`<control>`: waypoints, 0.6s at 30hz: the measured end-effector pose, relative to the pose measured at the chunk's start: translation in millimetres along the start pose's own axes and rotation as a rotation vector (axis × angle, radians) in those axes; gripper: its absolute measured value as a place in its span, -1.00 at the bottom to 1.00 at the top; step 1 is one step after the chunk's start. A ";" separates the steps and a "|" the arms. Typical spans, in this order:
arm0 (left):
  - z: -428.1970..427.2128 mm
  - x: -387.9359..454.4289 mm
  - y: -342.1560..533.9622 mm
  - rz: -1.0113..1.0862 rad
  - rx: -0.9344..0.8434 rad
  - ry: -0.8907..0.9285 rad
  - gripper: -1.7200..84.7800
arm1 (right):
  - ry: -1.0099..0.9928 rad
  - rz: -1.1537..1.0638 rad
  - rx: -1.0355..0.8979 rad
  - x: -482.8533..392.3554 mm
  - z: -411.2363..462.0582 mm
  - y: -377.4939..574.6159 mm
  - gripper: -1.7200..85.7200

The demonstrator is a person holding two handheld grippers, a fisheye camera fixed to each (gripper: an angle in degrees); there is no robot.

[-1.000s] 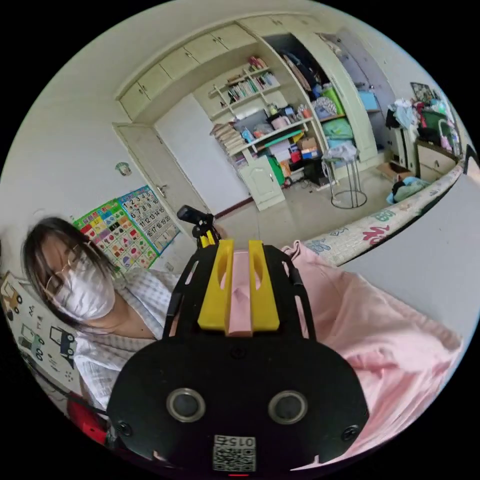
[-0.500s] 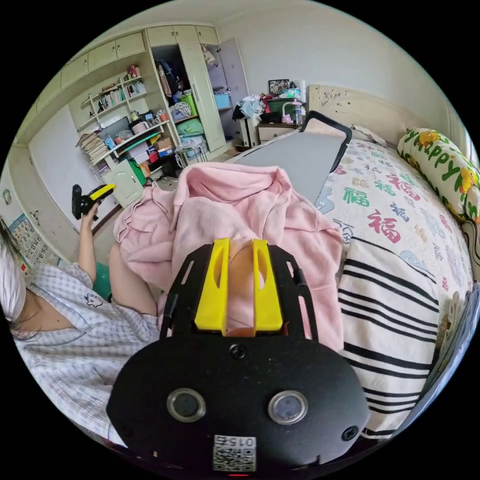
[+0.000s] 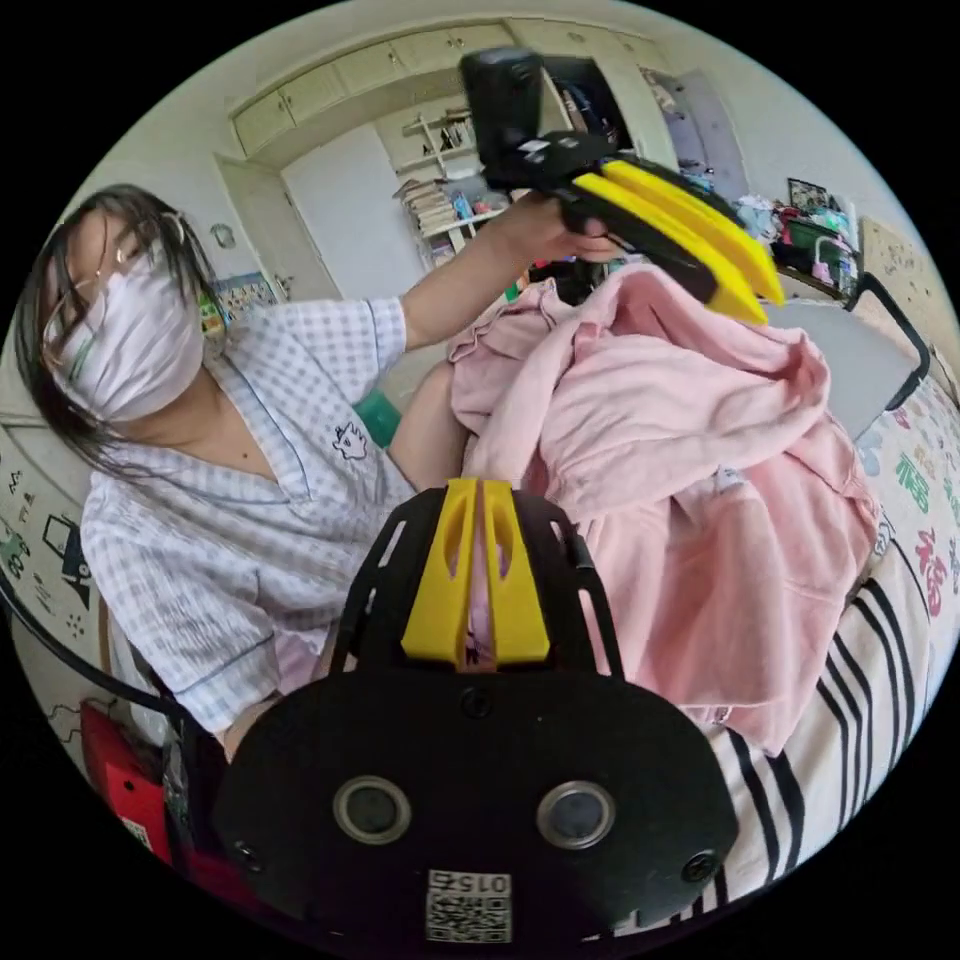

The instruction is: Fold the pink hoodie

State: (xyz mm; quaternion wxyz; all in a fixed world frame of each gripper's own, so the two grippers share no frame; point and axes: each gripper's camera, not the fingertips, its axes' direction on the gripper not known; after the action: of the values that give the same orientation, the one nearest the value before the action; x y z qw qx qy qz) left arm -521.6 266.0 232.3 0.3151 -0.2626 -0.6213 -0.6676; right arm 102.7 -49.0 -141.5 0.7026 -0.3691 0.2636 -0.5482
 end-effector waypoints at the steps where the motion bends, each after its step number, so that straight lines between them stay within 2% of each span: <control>1: 15.9 -3.2 -12.9 0.010 -0.022 0.048 -0.82 | 0.011 -0.010 -0.019 -1.8 1.2 1.6 -0.96; 3: 67.1 -10.5 -53.8 0.050 -0.106 0.227 -0.81 | 0.048 -0.022 -0.027 -6.1 -3.3 10.9 -0.98; 8: 119.8 -37.6 -91.9 0.048 -0.130 0.179 -0.80 | 0.097 0.008 0.061 -15.3 -46.1 48.5 -0.98; 10: 143.4 -47.4 -99.3 0.064 -0.201 0.296 -0.79 | 0.196 0.085 0.116 -15.9 -68.0 68.5 -0.98; 12: 166.2 -46.5 -102.3 0.132 -0.236 0.411 -0.76 | 0.296 0.186 0.230 -12.0 -95.7 96.9 -0.98; 13: 171.5 -45.8 -102.2 0.138 -0.246 0.398 -0.75 | 0.301 0.203 0.266 -10.0 -102.3 103.9 -0.98; 15: 196.3 -42.5 -98.4 0.174 -0.315 0.344 -0.74 | 0.266 0.279 0.410 4.1 -126.7 130.9 -0.97; 18: 213.7 -43.3 -90.2 0.178 -0.345 0.383 -0.78 | 0.180 0.392 0.600 27.3 -150.1 162.8 -0.97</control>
State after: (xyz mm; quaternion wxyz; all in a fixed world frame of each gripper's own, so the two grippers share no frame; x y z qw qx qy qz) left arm -569.0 485.4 159.5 0.4349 -0.2351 -0.4018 -0.7708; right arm 87.2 -89.2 -360.4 0.8453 -0.0394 0.2175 -0.4864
